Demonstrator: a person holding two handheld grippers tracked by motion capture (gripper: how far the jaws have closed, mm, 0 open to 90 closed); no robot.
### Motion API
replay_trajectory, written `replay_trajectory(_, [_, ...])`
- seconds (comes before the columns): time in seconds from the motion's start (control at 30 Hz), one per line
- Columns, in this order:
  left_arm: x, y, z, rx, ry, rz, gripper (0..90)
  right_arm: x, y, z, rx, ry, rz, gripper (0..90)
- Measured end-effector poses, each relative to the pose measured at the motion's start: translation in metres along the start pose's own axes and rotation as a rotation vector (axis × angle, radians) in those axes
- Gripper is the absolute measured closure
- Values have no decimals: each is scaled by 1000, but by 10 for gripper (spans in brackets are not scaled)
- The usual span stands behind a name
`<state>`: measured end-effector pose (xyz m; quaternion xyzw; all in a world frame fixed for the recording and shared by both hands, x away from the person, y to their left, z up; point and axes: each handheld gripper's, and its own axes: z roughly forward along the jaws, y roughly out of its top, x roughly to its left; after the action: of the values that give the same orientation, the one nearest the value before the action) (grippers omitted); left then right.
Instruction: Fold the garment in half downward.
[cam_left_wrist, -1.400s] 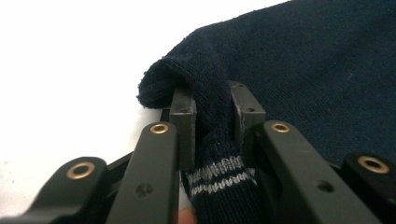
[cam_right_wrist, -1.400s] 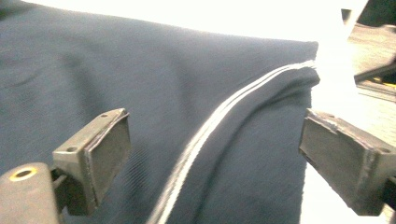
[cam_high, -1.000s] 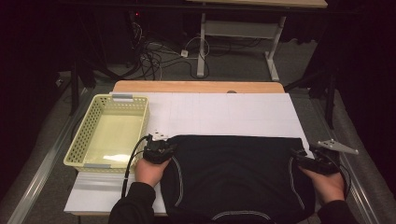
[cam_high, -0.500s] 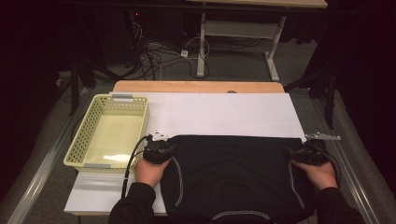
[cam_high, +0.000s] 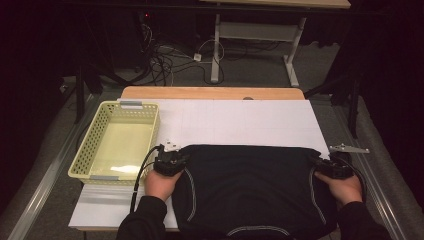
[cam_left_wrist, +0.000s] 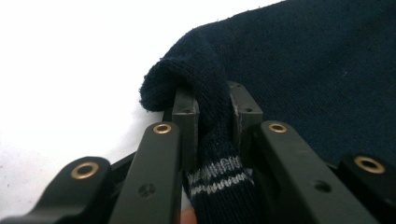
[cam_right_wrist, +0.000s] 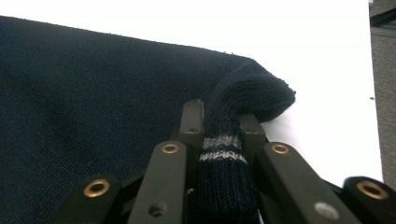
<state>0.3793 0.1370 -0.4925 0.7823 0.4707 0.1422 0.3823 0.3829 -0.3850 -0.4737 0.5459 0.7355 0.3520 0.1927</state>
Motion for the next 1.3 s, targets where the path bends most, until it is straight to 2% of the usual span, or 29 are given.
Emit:
replay_trajectory(0.07, [0, 0, 0, -1, -1, 0, 746, 0, -1, -1, -6, 1, 0, 796])
replay_trajectory(0.17, [0, -1, -2, -18, -7, 5, 767, 4, -2, -2, -24, -24, -35, 802])
replay_trajectory(0.27, [2, 1, -7, -54, -27, -17, 779, 9, -1, -9, -61, -46, -57, 804])
replay_trajectory(0.33, [-2, 5, -12, -85, -29, -27, 785, 10, 2, -16, -90, -53, -69, 805])
replay_trajectory(0.43, [-9, 16, -20, -122, -16, 7, 787, 13, 9, -26, -135, -66, -89, 805])
replay_trajectory(0.57, [-13, 35, -31, -133, 9, 48, 789, 18, 20, -41, -182, -84, -123, 806])
replay_trajectory(0.73, [-11, 60, -32, -139, 48, 64, 790, 18, 37, -50, -238, -95, -133, 807])
replay_trajectory(0.93, [0, 93, -27, -145, 98, 59, 790, 11, 60, -42, -276, -108, -128, 805])
replay_trajectory(1.1, [13, 125, -28, -170, 136, 37, 787, 7, 90, -34, -319, -107, -126, 800])
replay_trajectory(1.13, [16, 129, -26, -158, 134, 26, 775, 6, 98, -31, -329, -96, -118, 775])
replay_trajectory(1.17, [19, 131, -22, -140, 122, 7, 712, 4, 104, -27, -323, -73, -101, 692])
replay_trajectory(1.2, [21, 132, -18, -112, 122, -20, 622, 2, 106, -23, -312, -58, -85, 591])
replay_trajectory(1.23, [21, 131, -16, -99, 127, -36, 490, -1, 108, -18, -282, -63, -62, 489])
replay_trajectory(1.3, [18, 126, -15, -91, 129, -40, 389, -4, 105, -14, -252, -65, -51, 412])
